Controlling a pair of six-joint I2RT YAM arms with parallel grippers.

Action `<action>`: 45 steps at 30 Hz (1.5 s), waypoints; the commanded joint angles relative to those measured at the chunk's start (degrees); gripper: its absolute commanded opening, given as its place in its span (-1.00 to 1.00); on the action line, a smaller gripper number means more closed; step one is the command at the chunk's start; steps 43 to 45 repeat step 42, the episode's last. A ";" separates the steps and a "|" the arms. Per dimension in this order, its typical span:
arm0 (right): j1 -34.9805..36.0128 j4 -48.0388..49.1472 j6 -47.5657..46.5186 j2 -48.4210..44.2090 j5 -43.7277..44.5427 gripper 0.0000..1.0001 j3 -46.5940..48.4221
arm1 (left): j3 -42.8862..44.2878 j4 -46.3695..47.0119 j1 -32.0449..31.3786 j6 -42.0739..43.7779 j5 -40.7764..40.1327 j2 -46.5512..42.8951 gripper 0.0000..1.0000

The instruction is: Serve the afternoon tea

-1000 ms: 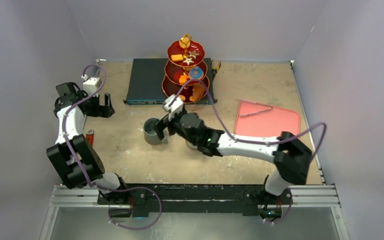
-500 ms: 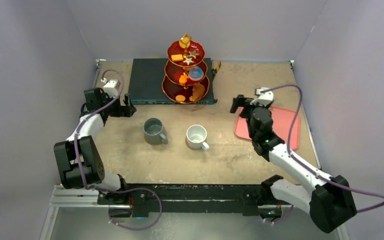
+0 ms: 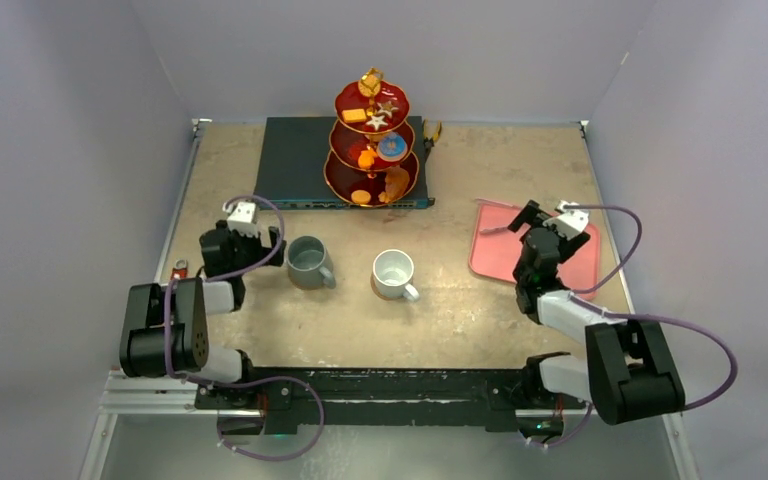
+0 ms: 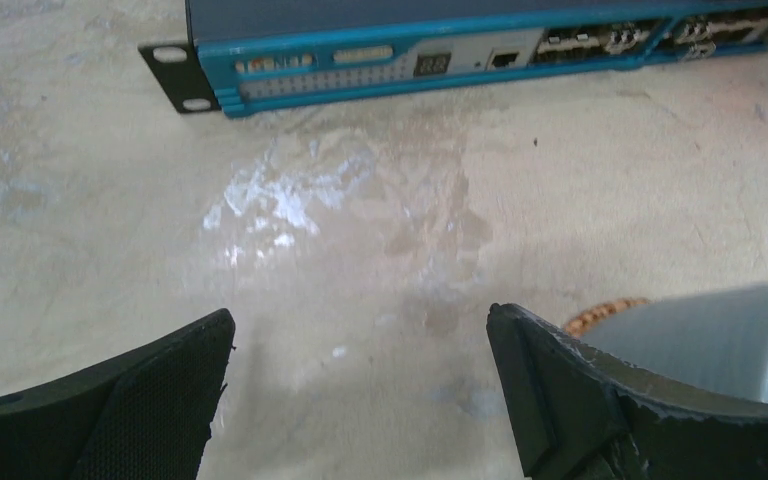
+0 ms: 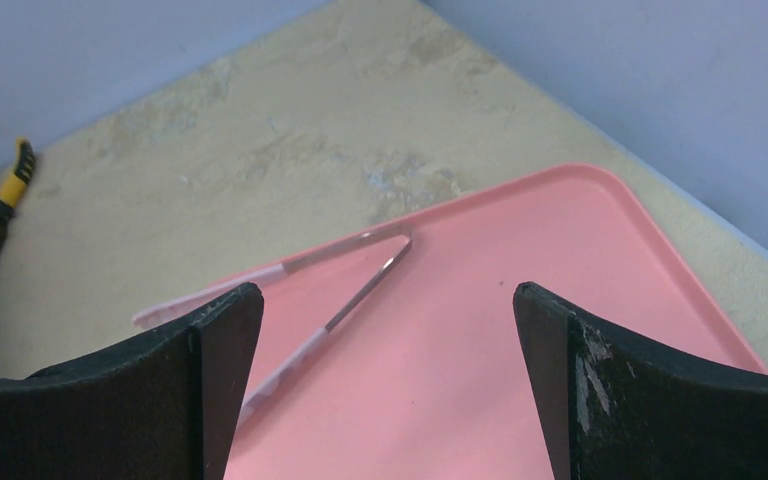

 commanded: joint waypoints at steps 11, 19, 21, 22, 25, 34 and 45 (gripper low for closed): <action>-1.61 41.09 -12.27 15.16 -8.43 0.97 -5.03 | -13.02 50.56 -1.40 -5.15 -2.77 11.10 0.99; -1.52 55.35 -18.70 20.81 -14.34 0.97 -7.52 | -7.56 41.58 -6.95 -2.51 -13.93 12.89 0.99; -2.22 47.28 -15.94 20.56 -17.16 0.97 -4.87 | -5.40 35.73 -8.18 -1.43 -16.69 12.22 0.99; -2.95 46.12 -15.18 20.41 -18.07 0.97 -4.60 | -5.62 36.08 -8.22 -1.44 -16.99 12.23 0.99; -3.54 46.35 -14.77 20.16 -18.53 0.97 -4.84 | -5.88 37.00 -8.20 -1.56 -16.77 12.24 0.99; -3.54 47.73 -15.37 20.16 -18.06 0.97 -5.27 | -6.14 37.97 -8.17 -1.57 -16.82 12.45 0.99; -3.53 47.71 -15.41 20.16 -18.05 0.97 -5.27 | -5.90 37.49 -8.16 -1.48 -16.91 12.56 0.99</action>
